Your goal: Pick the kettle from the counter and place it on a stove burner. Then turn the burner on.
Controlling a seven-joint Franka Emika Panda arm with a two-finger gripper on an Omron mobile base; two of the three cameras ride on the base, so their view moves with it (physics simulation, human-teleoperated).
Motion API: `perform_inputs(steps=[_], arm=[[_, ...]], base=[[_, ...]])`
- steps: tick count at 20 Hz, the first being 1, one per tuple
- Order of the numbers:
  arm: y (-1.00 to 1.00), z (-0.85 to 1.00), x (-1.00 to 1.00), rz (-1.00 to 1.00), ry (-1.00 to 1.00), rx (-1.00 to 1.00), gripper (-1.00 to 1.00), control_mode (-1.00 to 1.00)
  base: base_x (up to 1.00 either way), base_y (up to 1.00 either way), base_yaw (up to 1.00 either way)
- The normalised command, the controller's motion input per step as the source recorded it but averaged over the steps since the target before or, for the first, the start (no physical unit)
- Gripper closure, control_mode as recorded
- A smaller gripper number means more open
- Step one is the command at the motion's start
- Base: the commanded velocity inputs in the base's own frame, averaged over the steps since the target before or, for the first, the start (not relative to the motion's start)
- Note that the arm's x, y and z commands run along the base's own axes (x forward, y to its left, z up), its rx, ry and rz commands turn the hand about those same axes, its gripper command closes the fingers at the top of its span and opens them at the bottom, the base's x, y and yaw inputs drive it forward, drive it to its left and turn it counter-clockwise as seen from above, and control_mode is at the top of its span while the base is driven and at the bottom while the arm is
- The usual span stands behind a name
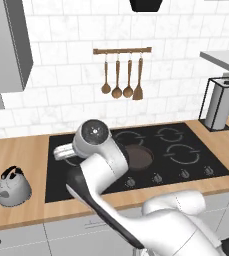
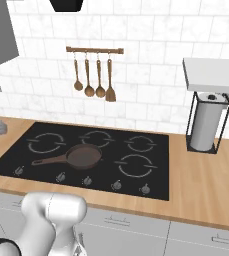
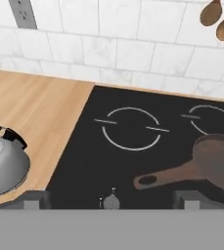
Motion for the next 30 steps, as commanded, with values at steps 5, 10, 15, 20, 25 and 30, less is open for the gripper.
perform_inputs(steps=[5, 10, 15, 20, 25, 30], arm=[[1.0, 0.0, 0.0, 0.0, 0.12, 0.15, -1.0, -1.0], [1.0, -0.14, 0.02, 0.0, 0.24, 0.31, -1.0, -1.0], [0.76, -0.23, 0.12, 0.0, 0.27, -0.04, -1.0, -1.0], [0.4, -0.25, 0.14, -0.02, 0.13, -0.1, -1.0, -1.0], [0.65, -0.14, 0.27, -0.08, 0.0, -0.05, -1.0, -1.0], [0.43, -0.21, 0.23, -0.06, 0.0, -0.01, -1.0, -1.0]], base=[[0.0, 0.0, 0.0], [0.0, 0.0, 0.0], [0.0, 0.0, 0.0], [0.0, 0.0, 0.0], [0.0, 0.0, 0.0], [0.0, 0.0, 0.0]])
